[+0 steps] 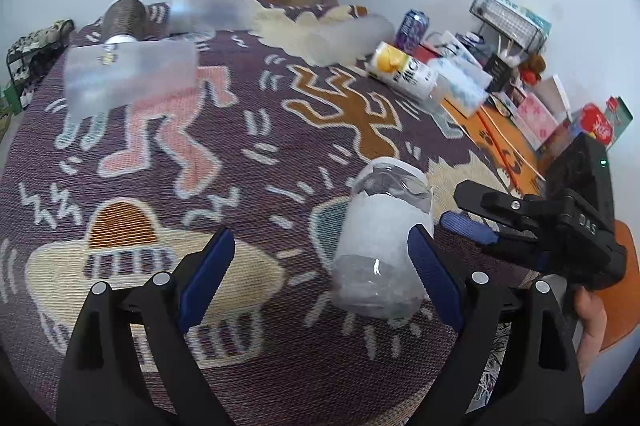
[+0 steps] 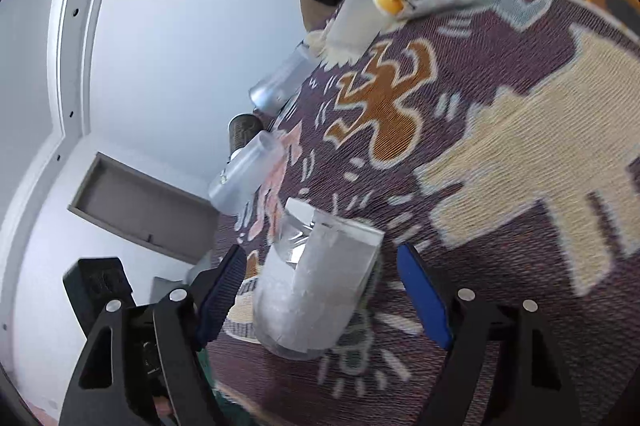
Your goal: Flip cup upright
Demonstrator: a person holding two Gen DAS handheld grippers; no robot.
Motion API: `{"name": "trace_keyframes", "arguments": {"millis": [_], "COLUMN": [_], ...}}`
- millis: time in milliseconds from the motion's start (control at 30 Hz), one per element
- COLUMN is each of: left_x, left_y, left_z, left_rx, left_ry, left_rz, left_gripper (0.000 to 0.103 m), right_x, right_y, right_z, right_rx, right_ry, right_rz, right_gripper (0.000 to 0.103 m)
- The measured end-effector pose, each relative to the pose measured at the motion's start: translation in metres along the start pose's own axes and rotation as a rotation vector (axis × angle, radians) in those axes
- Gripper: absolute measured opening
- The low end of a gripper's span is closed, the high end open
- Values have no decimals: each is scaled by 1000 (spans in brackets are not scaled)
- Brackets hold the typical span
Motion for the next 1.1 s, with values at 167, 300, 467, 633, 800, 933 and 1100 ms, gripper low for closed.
{"name": "trace_keyframes", "arguments": {"millis": [167, 300, 467, 633, 800, 933, 1100], "left_x": [12, 18, 24, 27, 29, 31, 32], "left_y": [19, 35, 53, 63, 62, 56, 50], "left_z": [-1, 1, 6, 10, 10, 11, 11], "left_rx": [32, 62, 96, 114, 113, 106, 103], "left_ry": [-35, -51, -55, -56, -63, -69, -78], "left_rz": [-13, -19, -34, -44, -40, -33, -27], "left_gripper": [93, 93, 93, 93, 93, 93, 93], "right_x": [-19, -32, -50, -62, -60, -41, -16], "right_y": [4, 2, -6, -1, 1, 5, 24], "right_z": [4, 4, 2, 0, -5, -13, -21], "right_rx": [-42, -82, -134, -81, -55, -2, 138], "right_ry": [45, 68, 87, 109, 113, 57, -20], "right_rz": [-14, 2, 47, 96, 113, 117, 111], "right_gripper": [73, 72, 72, 72, 65, 65, 65]}}
Point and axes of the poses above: each gripper's, at about its wrist camera, not at the fingertips, and x roughly against the way its jaws point, y to its left, z to its underside, the point moved 9 cm from there along -x, roughly the way its jaws point, and after that the axes turned 3 degrees about -y, right-handed, at the moved point
